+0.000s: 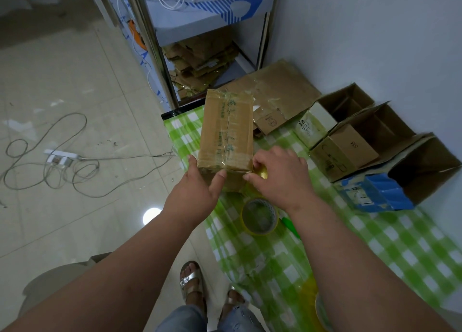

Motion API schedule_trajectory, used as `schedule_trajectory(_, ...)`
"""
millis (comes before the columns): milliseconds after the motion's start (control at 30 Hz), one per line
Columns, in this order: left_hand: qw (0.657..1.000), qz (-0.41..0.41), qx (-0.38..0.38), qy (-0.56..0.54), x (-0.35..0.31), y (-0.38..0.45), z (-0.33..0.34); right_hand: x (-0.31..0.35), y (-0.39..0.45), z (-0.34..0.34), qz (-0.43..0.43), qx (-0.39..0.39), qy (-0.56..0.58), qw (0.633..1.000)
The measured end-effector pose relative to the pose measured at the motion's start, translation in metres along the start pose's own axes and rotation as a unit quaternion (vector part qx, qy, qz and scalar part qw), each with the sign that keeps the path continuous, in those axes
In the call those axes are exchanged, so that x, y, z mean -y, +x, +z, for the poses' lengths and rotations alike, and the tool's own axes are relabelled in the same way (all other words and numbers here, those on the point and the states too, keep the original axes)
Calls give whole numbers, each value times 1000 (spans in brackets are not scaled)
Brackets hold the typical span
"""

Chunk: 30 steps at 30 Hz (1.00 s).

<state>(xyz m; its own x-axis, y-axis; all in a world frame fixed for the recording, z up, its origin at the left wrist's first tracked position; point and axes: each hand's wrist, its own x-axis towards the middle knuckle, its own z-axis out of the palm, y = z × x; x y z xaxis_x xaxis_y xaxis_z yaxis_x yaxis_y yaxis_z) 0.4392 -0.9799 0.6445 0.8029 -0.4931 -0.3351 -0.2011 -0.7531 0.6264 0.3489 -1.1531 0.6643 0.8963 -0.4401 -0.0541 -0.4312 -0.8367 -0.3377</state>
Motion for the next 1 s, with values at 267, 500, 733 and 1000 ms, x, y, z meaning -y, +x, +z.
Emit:
schedule_trajectory(267, 997, -45, -8, -58, 2, 11, 0, -4, 1, -9, -1, 65, 54, 996)
schedule_trajectory(500, 995, -41, -40, -88, -1, 5, 7, -12, 4, -27, 27, 130, 125, 983)
schedule_trajectory(733, 962, -67, -73, -256, -3, 1, -1, 1, -4, -32, 30, 123, 73, 989)
schedule_trajectory(1000, 931, -57, -202, -299, -2, -1, -25, 35, -25, -22, 9, 71, 170, 983)
